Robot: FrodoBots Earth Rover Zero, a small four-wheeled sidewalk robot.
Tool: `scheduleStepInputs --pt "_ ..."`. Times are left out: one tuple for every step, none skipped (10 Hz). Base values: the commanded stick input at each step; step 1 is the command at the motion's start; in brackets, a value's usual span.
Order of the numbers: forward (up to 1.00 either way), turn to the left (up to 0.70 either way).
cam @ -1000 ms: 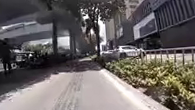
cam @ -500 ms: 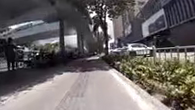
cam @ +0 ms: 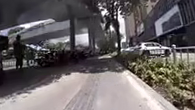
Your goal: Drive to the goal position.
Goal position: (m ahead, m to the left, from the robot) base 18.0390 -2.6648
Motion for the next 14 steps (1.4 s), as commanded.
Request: scheduleStepInputs --pt "0.70 0.00" --pt "0.70 0.00" --pt "0.70 -0.03" --pt "0.70 -0.11" --pt "0.70 -0.14" --pt "0.70 -0.11" --pt "0.70 0.00" --pt "0.70 0.00" --pt "0.70 0.00" --pt "0.70 0.00" --pt "0.70 0.00" --pt "0.70 0.00" --pt "0.70 0.00" --pt "0.70 0.00"
